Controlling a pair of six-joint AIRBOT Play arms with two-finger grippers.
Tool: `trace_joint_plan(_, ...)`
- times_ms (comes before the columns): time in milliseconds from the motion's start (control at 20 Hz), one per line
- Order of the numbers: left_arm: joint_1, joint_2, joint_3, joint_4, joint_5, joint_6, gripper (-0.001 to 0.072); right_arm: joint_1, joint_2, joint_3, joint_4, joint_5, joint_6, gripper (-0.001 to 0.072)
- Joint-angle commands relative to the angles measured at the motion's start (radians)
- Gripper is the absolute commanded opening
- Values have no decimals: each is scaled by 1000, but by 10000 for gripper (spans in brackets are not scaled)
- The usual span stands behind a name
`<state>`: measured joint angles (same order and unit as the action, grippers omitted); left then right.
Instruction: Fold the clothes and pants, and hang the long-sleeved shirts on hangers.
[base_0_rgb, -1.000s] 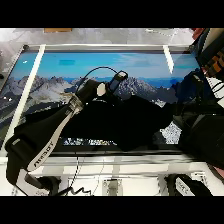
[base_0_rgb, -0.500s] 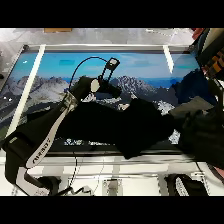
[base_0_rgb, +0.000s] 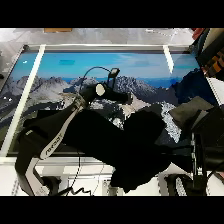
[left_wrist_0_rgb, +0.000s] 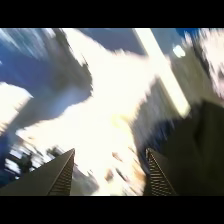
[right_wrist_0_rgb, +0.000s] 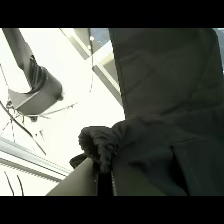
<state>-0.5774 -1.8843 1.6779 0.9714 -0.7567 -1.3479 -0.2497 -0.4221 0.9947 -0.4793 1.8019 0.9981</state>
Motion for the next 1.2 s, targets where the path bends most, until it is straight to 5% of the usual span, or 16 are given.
trace_joint_plan(0, -28, -50, 0, -164, -131, 157, 512, 1, 2, 0, 18, -25, 2, 27)
trace_joint_plan(250, -113, -81, 0, -169, -139, 287, 695, 1, 1, 0, 0, -156, 2, 28)
trace_joint_plan(500, -192, -116, 3, -241, -102, 315, 705, 1, 1, 0, 0, -177, 3, 28)
trace_joint_plan(550, -209, -122, 3, -240, -60, 317, 681, 1, 1, 0, 0, -177, 3, 28)
trace_joint_plan(650, -230, -131, 3, -240, 35, 317, 487, 1, 2, 0, 0, -173, 4, 28)
trace_joint_plan(800, -237, -138, 3, -238, 101, 317, 6, 1, 2, 0, 0, -160, 6, 28)
trace_joint_plan(950, -198, -116, 3, -221, 102, 317, 9, 1, 2, 0, -4, -160, 6, 28)
trace_joint_plan(1150, -85, 0, 3, -14, 117, 316, 8, 1, 2, 0, -60, -161, 6, 28)
